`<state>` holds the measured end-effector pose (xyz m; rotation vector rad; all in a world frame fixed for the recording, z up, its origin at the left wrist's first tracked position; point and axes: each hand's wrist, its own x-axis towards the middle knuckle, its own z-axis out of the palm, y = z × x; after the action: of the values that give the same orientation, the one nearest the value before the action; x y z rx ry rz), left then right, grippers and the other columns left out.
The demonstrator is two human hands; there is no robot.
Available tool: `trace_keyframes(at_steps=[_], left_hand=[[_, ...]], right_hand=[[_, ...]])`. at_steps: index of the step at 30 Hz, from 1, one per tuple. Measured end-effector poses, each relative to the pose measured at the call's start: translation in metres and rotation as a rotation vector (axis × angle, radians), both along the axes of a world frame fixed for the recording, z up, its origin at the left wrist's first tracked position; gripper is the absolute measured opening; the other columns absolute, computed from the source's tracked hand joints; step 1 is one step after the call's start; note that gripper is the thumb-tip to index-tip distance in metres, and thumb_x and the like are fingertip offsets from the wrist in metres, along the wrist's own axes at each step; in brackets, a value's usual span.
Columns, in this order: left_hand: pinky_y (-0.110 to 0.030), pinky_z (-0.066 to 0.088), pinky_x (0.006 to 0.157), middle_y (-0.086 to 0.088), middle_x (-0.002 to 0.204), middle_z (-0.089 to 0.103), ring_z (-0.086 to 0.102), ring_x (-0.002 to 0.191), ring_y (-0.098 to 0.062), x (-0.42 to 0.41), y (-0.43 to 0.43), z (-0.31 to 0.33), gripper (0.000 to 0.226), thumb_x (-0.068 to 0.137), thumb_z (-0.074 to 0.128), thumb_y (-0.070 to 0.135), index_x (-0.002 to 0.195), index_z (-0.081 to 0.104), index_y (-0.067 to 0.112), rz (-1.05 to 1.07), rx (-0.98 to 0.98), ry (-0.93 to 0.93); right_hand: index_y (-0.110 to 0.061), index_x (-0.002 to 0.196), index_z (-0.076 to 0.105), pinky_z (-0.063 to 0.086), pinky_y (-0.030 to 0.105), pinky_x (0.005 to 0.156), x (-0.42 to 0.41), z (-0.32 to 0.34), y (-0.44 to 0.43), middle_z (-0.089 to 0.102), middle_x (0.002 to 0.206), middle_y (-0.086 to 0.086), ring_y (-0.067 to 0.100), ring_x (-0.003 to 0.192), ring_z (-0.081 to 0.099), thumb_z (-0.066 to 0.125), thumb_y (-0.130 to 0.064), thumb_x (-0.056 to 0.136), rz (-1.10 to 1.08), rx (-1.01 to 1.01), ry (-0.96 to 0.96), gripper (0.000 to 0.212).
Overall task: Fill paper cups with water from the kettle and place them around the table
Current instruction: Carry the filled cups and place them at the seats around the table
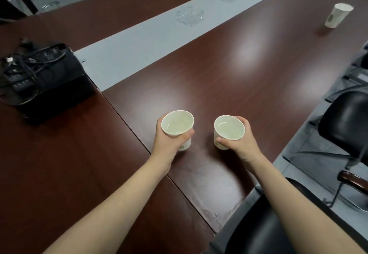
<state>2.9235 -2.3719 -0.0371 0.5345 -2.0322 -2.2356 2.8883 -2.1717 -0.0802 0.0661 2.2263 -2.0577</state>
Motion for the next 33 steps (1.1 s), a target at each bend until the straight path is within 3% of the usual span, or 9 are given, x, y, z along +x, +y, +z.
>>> trace_keyframes(at_steps=[3,14,17,21,25,27,29,33], left_hand=[[-0.047,0.048,0.099,0.004,0.114,0.060,0.059,0.107,-0.016,0.002,0.003,-0.007,0.079,0.043,0.083,0.038,0.113,0.047,0.034,-0.005,-0.007,-0.009],[-0.059,0.044,0.098,0.003,0.119,0.060,0.056,0.117,-0.024,0.015,0.011,-0.017,0.077,0.045,0.084,0.038,0.113,0.048,0.036,0.035,0.047,-0.049],[-0.061,0.043,0.098,0.003,0.118,0.060,0.056,0.117,-0.026,0.019,0.012,-0.015,0.075,0.046,0.084,0.037,0.112,0.049,0.037,0.053,0.062,-0.042],[-0.056,0.043,0.100,0.008,0.113,0.061,0.058,0.110,-0.018,0.024,0.012,-0.007,0.076,0.044,0.083,0.037,0.111,0.049,0.036,0.071,0.074,-0.026],[-0.057,0.043,0.100,0.006,0.113,0.061,0.058,0.107,-0.017,0.031,0.013,0.001,0.076,0.043,0.083,0.036,0.111,0.049,0.034,0.095,0.089,-0.008],[-0.060,0.043,0.098,0.006,0.113,0.061,0.058,0.107,-0.017,0.036,0.014,0.005,0.076,0.043,0.083,0.036,0.111,0.049,0.035,0.105,0.090,-0.002],[-0.061,0.043,0.097,0.007,0.113,0.060,0.058,0.107,-0.017,0.042,0.015,0.009,0.077,0.044,0.083,0.036,0.112,0.049,0.034,0.107,0.088,0.011],[-0.058,0.045,0.097,0.008,0.112,0.061,0.058,0.109,-0.019,0.057,0.016,0.017,0.075,0.044,0.083,0.035,0.111,0.049,0.036,0.109,0.096,0.031]], right_hand=[[-0.030,0.105,0.041,0.046,0.006,0.067,0.000,-0.005,0.002,0.053,0.107,-0.010,-0.003,0.092,0.054,0.078,-0.011,0.050,0.020,-0.013,-0.002,0.069],[-0.035,0.110,0.042,0.041,0.014,0.088,-0.001,-0.016,0.006,0.055,0.112,-0.015,-0.004,0.102,0.054,0.086,-0.025,0.044,0.055,0.041,0.010,0.080],[-0.029,0.122,0.039,0.041,0.014,0.093,0.000,-0.016,0.006,0.055,0.115,-0.015,0.000,0.106,0.054,0.086,-0.024,0.044,0.060,0.036,-0.004,0.091],[-0.026,0.143,0.026,0.038,0.001,0.085,0.003,-0.011,0.011,0.052,0.121,-0.018,-0.010,0.106,0.050,0.082,-0.019,0.049,0.092,0.009,-0.063,0.110],[-0.014,0.152,0.011,0.031,0.009,0.096,0.005,-0.006,0.019,0.042,0.140,-0.008,0.003,0.125,0.040,0.088,-0.006,0.059,0.170,-0.055,-0.161,0.121],[-0.011,0.150,0.015,0.030,0.027,0.113,0.010,0.001,0.021,0.041,0.149,0.000,0.011,0.134,0.041,0.093,-0.022,0.055,0.220,-0.080,-0.184,0.124],[-0.009,0.148,0.018,0.027,0.044,0.117,0.013,-0.003,0.026,0.043,0.148,0.003,0.016,0.137,0.039,0.097,-0.037,0.043,0.253,-0.096,-0.181,0.134],[-0.010,0.151,0.012,0.024,0.043,0.118,0.027,0.005,0.030,0.040,0.151,-0.002,0.010,0.139,0.035,0.095,-0.033,0.046,0.255,-0.132,-0.192,0.136]])
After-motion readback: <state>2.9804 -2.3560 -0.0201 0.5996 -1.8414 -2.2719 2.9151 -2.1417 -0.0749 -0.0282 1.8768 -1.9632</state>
